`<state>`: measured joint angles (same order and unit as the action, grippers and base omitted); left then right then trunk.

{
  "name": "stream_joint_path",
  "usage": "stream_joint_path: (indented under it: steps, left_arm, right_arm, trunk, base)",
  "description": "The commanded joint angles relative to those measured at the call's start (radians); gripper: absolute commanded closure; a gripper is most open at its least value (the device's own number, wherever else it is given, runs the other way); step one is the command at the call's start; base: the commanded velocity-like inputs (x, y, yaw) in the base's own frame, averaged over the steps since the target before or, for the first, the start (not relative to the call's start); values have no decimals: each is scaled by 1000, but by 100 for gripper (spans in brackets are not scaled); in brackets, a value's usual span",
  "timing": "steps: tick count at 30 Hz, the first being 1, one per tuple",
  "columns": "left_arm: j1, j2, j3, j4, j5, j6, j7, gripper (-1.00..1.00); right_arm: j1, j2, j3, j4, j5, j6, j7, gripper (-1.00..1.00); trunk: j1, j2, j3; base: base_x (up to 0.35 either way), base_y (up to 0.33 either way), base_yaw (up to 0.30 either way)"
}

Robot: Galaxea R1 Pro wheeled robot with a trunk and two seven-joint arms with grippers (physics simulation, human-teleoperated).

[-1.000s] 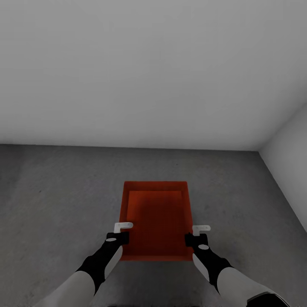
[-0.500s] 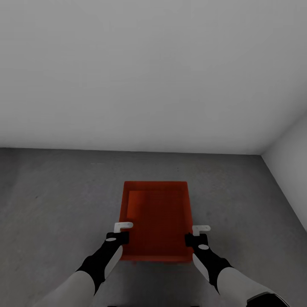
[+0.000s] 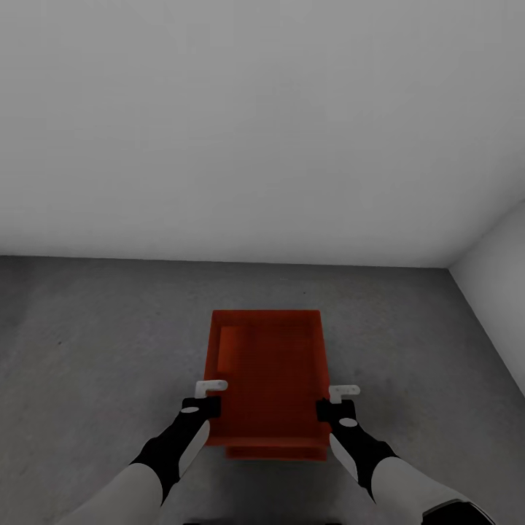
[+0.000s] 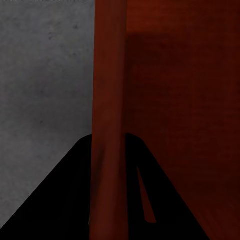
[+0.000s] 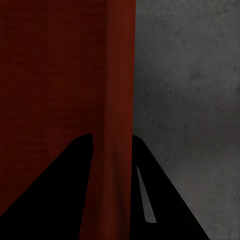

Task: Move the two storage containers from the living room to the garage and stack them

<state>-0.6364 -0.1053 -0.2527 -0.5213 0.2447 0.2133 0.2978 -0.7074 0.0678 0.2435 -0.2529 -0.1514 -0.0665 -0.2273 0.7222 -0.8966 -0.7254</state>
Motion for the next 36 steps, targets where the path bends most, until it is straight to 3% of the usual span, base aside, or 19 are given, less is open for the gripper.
stream_joint_path:
  steps: [1,19,36]
  left_arm:
    - [-1,0,12,-20,42,-48,29,100]
    - [-1,-3,12,-22,44,-48,29,100]
    - [0,-4,12,-24,44,-48,29,100]
  right_arm:
    - [0,14,-20,3,-16,-7,-1,100]
    - [0,13,-20,3,-16,-6,-2,100]
    - [0,12,-20,3,-16,-6,0,100]
  trunk:
    - [0,-1,-1]
    - [0,-1,-2]
    - [0,-1,-25]
  base:
    - [3,0,0]
    - [0,0,0]
    - [0,0,0]
